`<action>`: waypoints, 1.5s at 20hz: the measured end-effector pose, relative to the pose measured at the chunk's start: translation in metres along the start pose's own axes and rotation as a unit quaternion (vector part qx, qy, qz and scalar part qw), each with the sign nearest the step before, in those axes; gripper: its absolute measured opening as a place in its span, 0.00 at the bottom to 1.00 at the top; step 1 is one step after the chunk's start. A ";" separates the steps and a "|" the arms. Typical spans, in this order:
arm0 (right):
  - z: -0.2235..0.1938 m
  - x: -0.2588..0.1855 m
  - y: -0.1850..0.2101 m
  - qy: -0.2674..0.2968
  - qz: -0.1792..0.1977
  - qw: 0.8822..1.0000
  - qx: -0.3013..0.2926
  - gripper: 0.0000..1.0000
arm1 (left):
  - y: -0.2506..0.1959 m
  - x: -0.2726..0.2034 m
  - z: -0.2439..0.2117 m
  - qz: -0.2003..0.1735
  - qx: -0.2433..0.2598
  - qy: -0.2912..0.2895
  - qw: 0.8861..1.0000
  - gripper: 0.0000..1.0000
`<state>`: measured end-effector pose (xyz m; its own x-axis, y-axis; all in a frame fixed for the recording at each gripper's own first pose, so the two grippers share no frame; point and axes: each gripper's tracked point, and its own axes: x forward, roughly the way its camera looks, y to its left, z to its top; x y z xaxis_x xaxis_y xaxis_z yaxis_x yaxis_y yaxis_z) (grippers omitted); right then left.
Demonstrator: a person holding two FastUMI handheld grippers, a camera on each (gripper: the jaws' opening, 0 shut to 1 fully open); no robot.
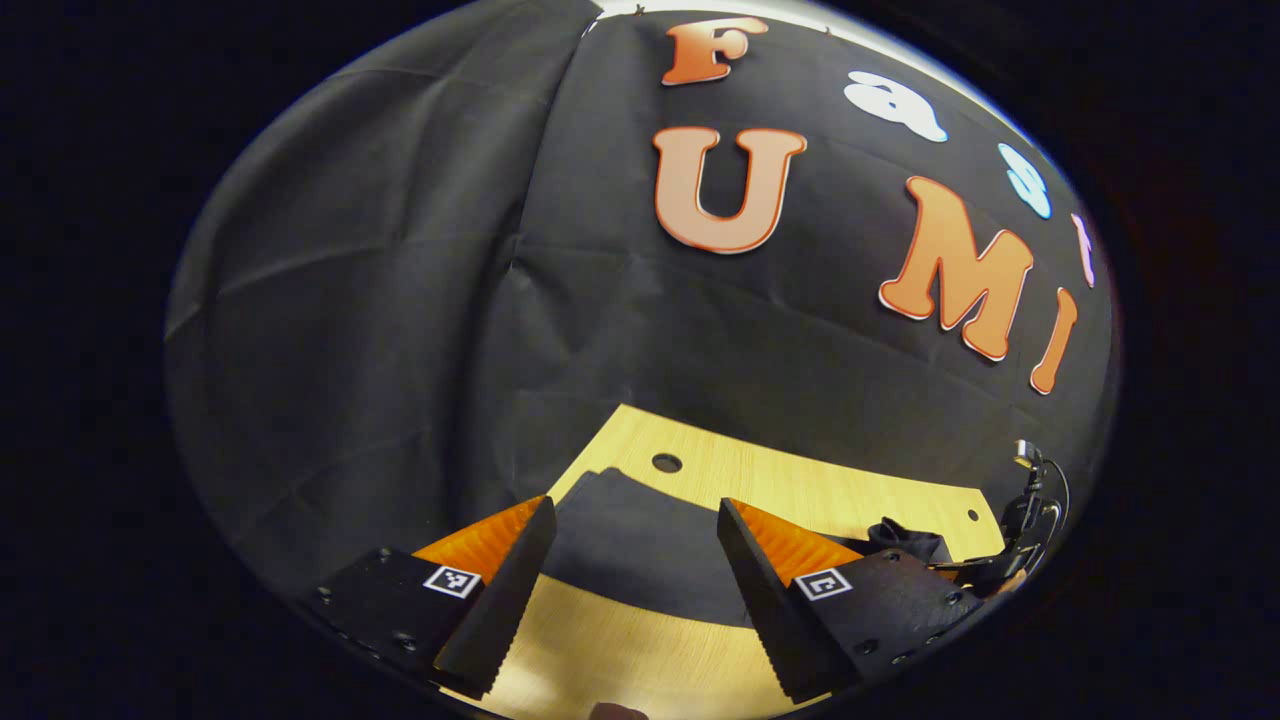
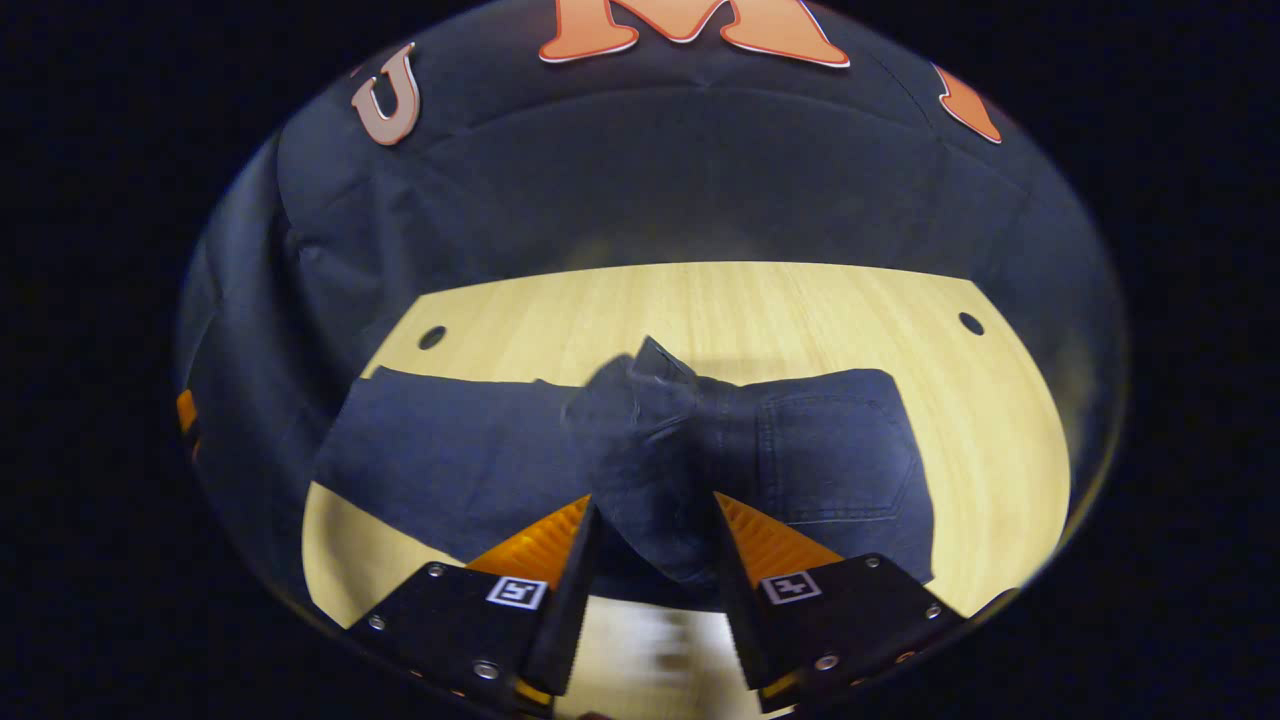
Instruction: Grasp the waist and the cuffs of the jeans and fold them to make the two legs overlap; first hold the waist and fold one-third of the jeans toward the cuffs, then hold the cuffs and fold the remaining one-third in the same direction to finish folding.
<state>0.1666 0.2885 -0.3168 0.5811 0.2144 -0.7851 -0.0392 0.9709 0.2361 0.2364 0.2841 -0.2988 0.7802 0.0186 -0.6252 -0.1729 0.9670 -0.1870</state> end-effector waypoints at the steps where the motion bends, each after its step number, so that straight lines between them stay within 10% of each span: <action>1: 0.000 -0.006 0.008 -0.005 0.015 1.000 0.005 0.70 | 0.004 0.007 -0.009 0.002 -0.012 0.024 1.000 0.98; 6: 0.020 -0.042 0.005 -0.064 -0.004 0.998 0.006 0.85 | 0.021 0.051 -0.057 0.015 -0.076 0.157 0.984 0.98; 15: 0.043 -0.136 -0.050 -0.166 -0.070 0.983 0.023 0.91 | 0.062 0.116 -0.137 0.098 -0.145 0.367 0.914 0.98; 26: 0.024 -0.191 -0.086 -0.192 -0.118 0.973 0.041 0.93 | 0.097 0.184 -0.198 0.204 -0.169 0.447 0.854 0.98; 30: 0.021 -0.197 -0.093 -0.193 -0.121 0.973 0.041 0.93 | 0.095 0.188 -0.198 0.227 -0.160 0.439 0.854 0.98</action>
<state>0.0727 0.1542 -0.1725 0.8275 -0.0906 -0.5541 0.1919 0.9731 0.1276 0.2476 0.3292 -0.5836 -0.1389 0.0392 -0.9895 -0.6022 0.7899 0.1158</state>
